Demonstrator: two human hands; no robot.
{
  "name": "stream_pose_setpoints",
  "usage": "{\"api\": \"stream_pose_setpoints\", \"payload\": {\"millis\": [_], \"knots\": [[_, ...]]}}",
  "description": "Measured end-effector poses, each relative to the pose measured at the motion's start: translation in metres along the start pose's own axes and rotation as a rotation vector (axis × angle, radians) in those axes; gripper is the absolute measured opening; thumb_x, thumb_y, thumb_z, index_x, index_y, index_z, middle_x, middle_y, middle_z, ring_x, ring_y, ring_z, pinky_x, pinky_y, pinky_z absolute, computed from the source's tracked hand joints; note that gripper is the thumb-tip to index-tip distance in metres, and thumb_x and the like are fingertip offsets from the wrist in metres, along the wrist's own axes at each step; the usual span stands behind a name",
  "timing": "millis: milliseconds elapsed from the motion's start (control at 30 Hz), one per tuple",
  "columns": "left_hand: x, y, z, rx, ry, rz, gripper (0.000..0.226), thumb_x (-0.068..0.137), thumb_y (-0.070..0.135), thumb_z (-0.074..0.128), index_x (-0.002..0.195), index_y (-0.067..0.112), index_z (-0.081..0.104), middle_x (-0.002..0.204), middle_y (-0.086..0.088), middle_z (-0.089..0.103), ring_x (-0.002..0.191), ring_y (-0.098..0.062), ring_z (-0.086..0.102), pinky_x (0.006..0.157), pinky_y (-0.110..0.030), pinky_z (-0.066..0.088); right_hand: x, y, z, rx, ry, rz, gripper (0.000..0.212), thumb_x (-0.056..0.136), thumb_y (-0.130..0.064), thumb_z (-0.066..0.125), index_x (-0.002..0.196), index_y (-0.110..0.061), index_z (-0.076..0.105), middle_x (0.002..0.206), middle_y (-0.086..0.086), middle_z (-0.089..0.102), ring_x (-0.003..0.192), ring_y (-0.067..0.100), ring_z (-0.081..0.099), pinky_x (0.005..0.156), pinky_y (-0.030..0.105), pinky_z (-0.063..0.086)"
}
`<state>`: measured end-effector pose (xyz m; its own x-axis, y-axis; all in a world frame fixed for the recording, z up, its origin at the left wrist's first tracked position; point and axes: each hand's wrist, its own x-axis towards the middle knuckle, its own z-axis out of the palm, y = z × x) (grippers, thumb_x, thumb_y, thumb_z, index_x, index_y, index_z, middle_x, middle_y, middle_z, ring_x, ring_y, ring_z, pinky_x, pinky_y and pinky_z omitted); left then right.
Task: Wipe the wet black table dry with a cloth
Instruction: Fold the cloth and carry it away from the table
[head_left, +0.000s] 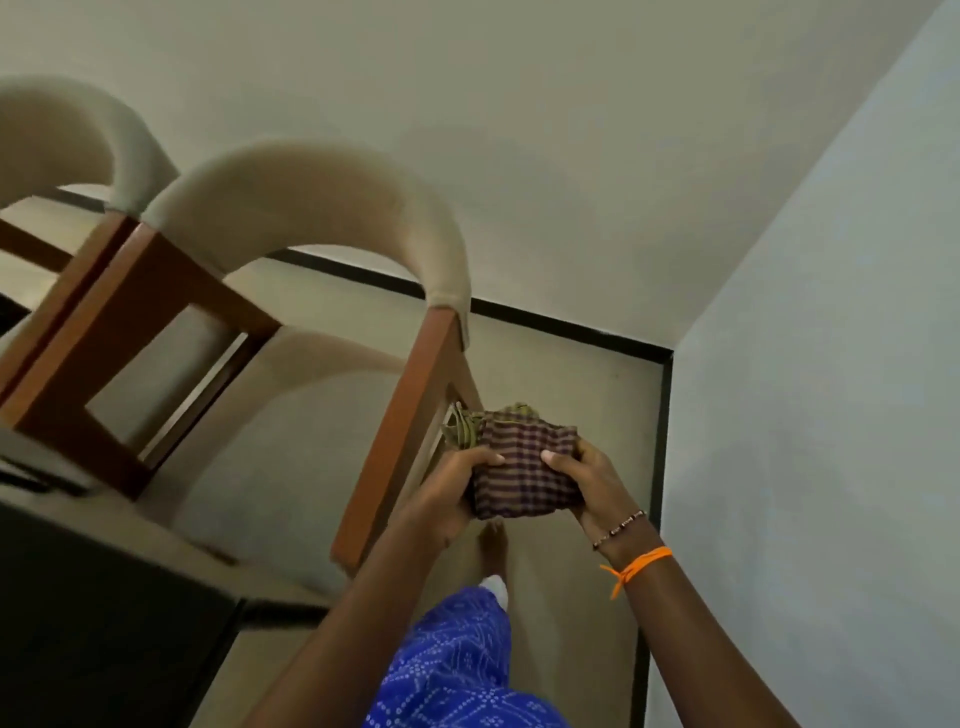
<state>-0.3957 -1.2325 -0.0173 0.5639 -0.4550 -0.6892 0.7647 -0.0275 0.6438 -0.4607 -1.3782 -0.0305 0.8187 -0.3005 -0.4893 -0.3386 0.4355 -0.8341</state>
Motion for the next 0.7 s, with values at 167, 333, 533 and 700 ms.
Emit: {"api": "stream_pose_setpoints", "payload": {"millis": [167,333,533,700], "knots": [[0.098,0.069,0.035,0.032,0.071,-0.001,0.010,0.088,0.011,0.055,0.093,0.009,0.063,0.080,-0.008,0.068,0.070,-0.021,0.064,0.052,-0.027,0.050,0.101,-0.073,-0.009,-0.072,0.059,-0.034,0.029,0.084,0.009,0.053,0.111,0.001,0.056,0.093,0.008,0.065,0.082,0.019,0.063,0.065,0.022,0.056],[0.188,0.143,0.057,-0.010,0.149,0.079,0.064,0.070,0.030,0.072,0.126,0.011,0.047,0.110,-0.013,0.067,0.091,-0.028,0.069,0.073,-0.043,0.058,0.204,-0.142,-0.005,-0.009,0.083,-0.047,0.018,0.084,0.005,0.056,0.097,-0.006,0.062,0.096,0.013,0.065,0.084,0.023,0.064,0.075,0.032,0.054],[0.269,0.233,0.078,-0.024,0.235,0.193,0.033,0.090,0.018,0.057,0.122,0.014,0.051,0.112,-0.008,0.065,0.096,-0.025,0.065,0.069,-0.036,0.057,0.320,-0.209,0.003,0.205,0.027,-0.002,0.026,0.094,-0.015,0.046,0.111,-0.003,0.061,0.103,0.011,0.067,0.095,0.025,0.064,0.085,0.038,0.052],[0.348,0.300,0.077,-0.123,0.396,0.209,0.031,0.096,0.020,0.045,0.127,0.012,0.048,0.117,-0.010,0.063,0.098,-0.025,0.064,0.069,-0.034,0.056,0.432,-0.250,0.021,0.000,0.041,-0.002,0.026,0.096,-0.013,0.046,0.114,-0.002,0.060,0.114,0.017,0.063,0.098,0.027,0.063,0.090,0.043,0.051]]}}
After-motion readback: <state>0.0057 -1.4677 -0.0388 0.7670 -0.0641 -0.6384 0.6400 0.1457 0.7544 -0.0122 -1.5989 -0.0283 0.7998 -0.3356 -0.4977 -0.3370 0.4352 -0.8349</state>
